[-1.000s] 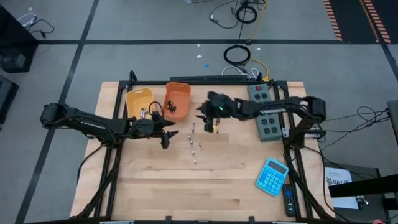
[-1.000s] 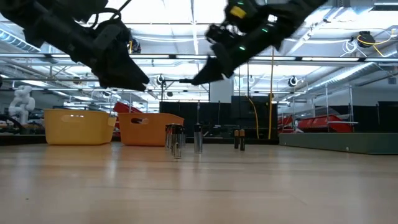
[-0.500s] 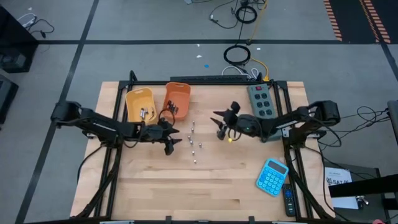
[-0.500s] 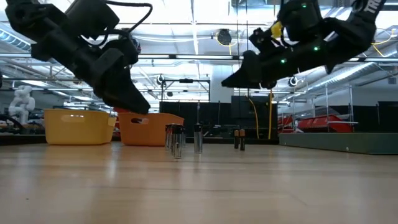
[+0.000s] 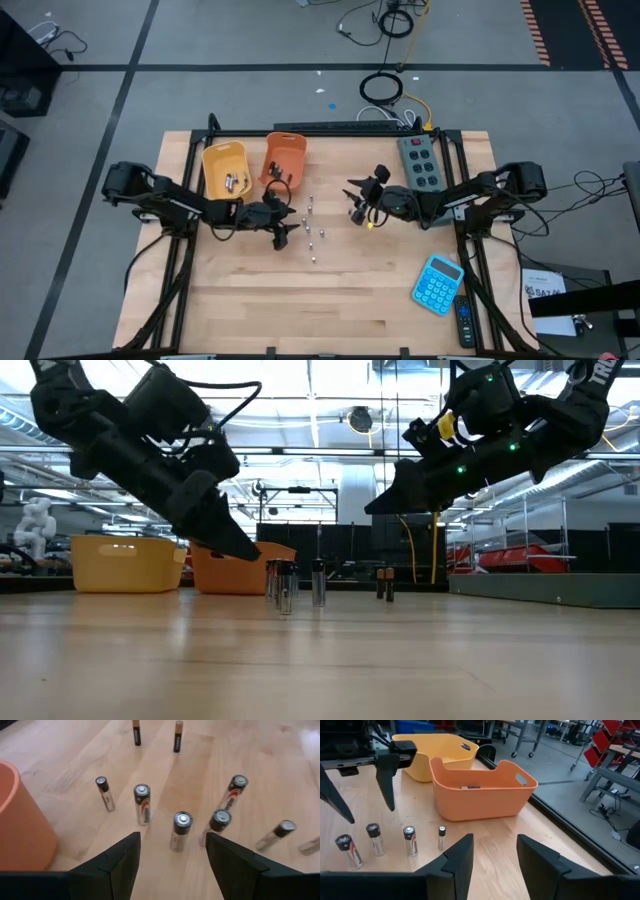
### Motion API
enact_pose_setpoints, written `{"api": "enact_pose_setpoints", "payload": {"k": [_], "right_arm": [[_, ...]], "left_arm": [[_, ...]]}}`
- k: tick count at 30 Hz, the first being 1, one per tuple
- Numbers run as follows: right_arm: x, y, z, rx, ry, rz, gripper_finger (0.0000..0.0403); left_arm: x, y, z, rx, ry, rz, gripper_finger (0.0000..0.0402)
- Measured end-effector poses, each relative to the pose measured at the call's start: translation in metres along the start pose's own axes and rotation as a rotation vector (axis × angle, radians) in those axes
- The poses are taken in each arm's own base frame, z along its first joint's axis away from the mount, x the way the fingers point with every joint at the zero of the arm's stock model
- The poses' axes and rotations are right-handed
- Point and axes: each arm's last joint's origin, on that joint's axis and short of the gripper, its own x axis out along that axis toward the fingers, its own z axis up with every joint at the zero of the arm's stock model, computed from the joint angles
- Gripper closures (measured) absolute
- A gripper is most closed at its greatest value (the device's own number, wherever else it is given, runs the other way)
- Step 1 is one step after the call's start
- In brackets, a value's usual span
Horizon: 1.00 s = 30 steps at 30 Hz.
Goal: Sort batteries
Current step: Put the silver battery into the yellow bin
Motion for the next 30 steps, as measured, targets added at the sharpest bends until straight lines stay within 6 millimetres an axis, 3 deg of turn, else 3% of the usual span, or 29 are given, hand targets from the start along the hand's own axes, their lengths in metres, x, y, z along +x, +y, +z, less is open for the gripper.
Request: {"api": "enact_pose_setpoints", "payload": {"k": [20, 30], "right_arm": [[0.0, 0.0, -0.002, -0.002, 0.023, 0.002, 0.0262], [0.0, 0.0, -0.003, -0.004, 0.027, 0.004, 0.0262]], "left_arm": [[0.022, 0.004, -0.008, 0.021, -0.027, -0.053, 0.0167], [0.026, 0.008, -0.009, 0.006, -0.033, -0.039, 0.0213]]}}
